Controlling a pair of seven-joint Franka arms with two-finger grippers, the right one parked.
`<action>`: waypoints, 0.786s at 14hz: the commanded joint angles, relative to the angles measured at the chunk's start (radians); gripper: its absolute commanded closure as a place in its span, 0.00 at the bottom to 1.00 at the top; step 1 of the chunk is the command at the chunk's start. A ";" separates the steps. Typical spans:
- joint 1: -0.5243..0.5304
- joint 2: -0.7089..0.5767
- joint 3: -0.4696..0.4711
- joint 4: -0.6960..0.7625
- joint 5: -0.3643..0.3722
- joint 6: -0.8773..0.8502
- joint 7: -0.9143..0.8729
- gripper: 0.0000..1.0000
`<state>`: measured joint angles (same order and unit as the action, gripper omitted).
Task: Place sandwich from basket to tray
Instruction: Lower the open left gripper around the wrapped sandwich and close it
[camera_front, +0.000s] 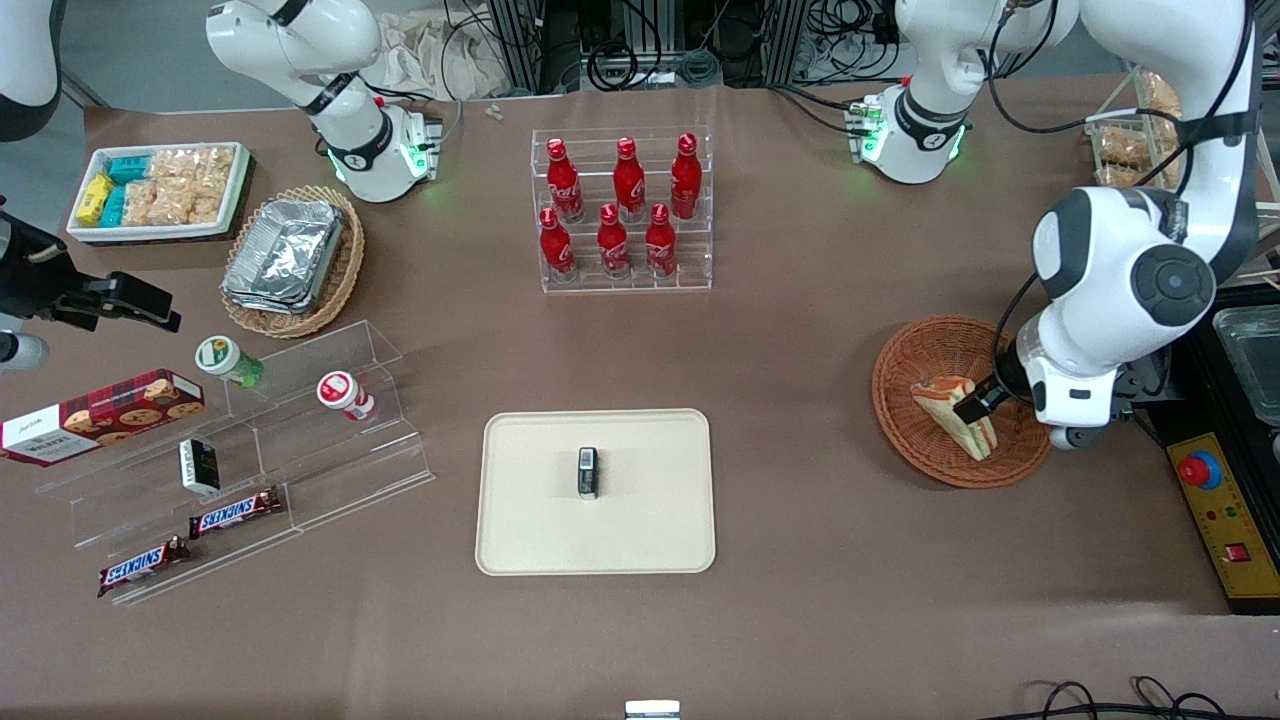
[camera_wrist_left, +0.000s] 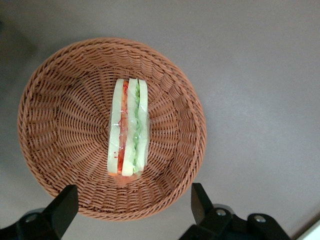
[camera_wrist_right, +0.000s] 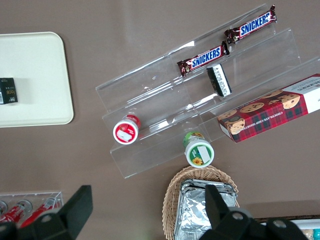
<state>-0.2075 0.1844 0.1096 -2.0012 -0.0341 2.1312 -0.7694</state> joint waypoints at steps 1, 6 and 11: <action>-0.004 0.023 0.007 -0.007 -0.010 0.018 -0.019 0.00; 0.000 0.030 0.007 -0.106 -0.013 0.163 -0.019 0.00; 0.002 0.050 0.007 -0.120 -0.023 0.197 -0.019 0.00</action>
<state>-0.2039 0.2355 0.1141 -2.1075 -0.0432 2.3030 -0.7751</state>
